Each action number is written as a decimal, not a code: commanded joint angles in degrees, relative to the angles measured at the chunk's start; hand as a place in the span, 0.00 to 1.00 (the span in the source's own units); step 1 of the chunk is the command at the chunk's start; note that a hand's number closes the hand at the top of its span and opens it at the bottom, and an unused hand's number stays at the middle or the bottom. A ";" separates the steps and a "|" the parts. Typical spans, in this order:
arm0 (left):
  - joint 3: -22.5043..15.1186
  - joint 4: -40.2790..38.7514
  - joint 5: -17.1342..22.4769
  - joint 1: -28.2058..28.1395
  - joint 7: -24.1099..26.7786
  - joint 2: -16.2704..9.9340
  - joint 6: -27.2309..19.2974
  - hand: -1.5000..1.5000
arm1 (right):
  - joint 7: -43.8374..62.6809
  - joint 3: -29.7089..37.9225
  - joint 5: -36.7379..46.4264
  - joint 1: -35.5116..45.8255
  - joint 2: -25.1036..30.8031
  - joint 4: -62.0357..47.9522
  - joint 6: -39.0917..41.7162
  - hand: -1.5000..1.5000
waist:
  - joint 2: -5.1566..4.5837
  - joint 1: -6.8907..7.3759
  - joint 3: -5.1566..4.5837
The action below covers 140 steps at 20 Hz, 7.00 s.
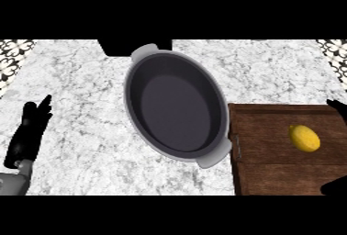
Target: Pick the lemon from the tray and place it in the pot
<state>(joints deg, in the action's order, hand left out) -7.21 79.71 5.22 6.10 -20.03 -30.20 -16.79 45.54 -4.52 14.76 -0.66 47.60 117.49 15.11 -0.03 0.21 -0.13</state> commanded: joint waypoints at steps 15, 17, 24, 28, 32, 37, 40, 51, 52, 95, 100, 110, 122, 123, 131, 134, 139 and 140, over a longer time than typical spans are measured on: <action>5.27 3.98 -5.36 -1.65 -2.58 4.58 4.04 0.50 | -1.11 1.41 9.51 0.66 -11.30 -10.72 8.80 0.00 | 0.08 -0.23 0.14; 6.25 1.14 -6.67 0.62 -2.51 4.79 4.35 0.50 | -2.72 0.78 12.12 3.77 -13.20 -15.44 8.26 0.00 | 0.02 -0.17 0.14; 8.55 -2.57 -8.44 0.42 1.60 7.12 6.74 0.50 | -8.14 -0.24 19.77 5.55 -18.59 -20.61 4.74 0.00 | 0.00 -0.18 0.13; 8.40 0.22 -10.37 -0.17 0.22 8.74 7.02 0.50 | -6.87 1.22 22.11 4.92 -18.91 -20.08 7.15 0.00 | 0.06 -0.28 0.12; 8.69 2.16 -11.18 -1.04 -1.35 10.25 7.47 0.50 | -11.05 2.44 23.32 6.12 -19.67 -26.91 7.69 0.00 | 0.03 -0.17 0.14; 11.34 -1.18 -12.14 1.42 0.13 10.59 8.89 0.50 | -14.72 5.18 24.60 5.88 -20.14 -30.68 7.94 0.00 | 0.03 -0.33 0.13; 12.91 4.89 -11.94 -2.88 -2.60 9.55 11.37 0.50 | -14.94 5.98 26.01 9.38 -21.53 -34.11 8.74 0.00 | 0.05 -0.09 0.13; 12.62 2.68 -15.86 -0.25 -2.03 13.80 10.60 0.50 | -14.99 7.50 28.64 18.64 -25.23 -44.40 9.06 0.00 | -0.07 0.13 0.14; 15.05 3.72 -14.88 -0.16 -3.26 12.11 12.53 0.50 | -19.54 7.74 29.09 7.47 -24.51 -37.06 6.93 0.00 | 0.05 -0.29 0.13; 16.36 1.91 -15.89 3.03 -2.22 13.41 14.46 0.50 | -98.86 17.97 13.34 56.68 -11.06 -74.99 3.75 1.00 | -0.40 1.39 0.16; 15.77 3.64 -17.34 -0.33 -2.36 14.45 13.30 0.50 | -93.64 15.76 11.17 58.66 -10.53 -67.85 10.30 1.00 | 0.20 -0.04 0.10; 17.92 1.61 -16.32 -1.26 0.51 14.14 13.78 0.50 | -70.56 7.93 9.45 63.59 -21.89 -55.14 15.32 1.00 | 0.23 -0.26 0.05; 17.14 1.07 -17.45 0.24 0.12 14.95 13.95 0.50 | -57.99 -2.76 14.59 62.34 -34.92 -50.98 16.27 1.00 | -0.08 0.25 0.08; 16.75 6.11 -17.52 0.09 -4.36 14.16 14.56 0.50 | -58.44 -4.78 16.25 59.39 -35.04 -48.43 15.77 1.00 | 0.09 0.21 0.12; 16.41 6.15 -18.33 1.52 -5.73 14.55 14.28 0.50 | -54.30 -4.51 14.27 56.09 -43.55 -56.36 16.46 0.00 | -0.03 0.34 0.14; 15.79 2.82 -19.18 1.99 -3.03 15.28 13.87 0.50 | -51.35 -2.00 7.76 55.51 -47.36 -57.43 15.40 0.00 | -0.10 0.16 0.11; 18.14 3.13 -16.76 2.10 -3.55 13.55 15.69 0.50 | -50.45 7.35 -1.06 58.39 -47.53 -62.54 10.32 0.00 | -0.29 0.94 0.13; 16.13 4.49 -18.67 -0.77 -2.15 16.14 13.53 0.50 | -50.07 9.26 -2.11 57.15 -47.54 -60.84 11.00 0.00 | -0.04 0.41 0.14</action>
<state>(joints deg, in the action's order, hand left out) 9.67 83.92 -12.44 6.32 -22.67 -15.26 -2.12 -5.60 -0.58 18.08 56.32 0.91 57.85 28.26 -0.14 0.80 -0.01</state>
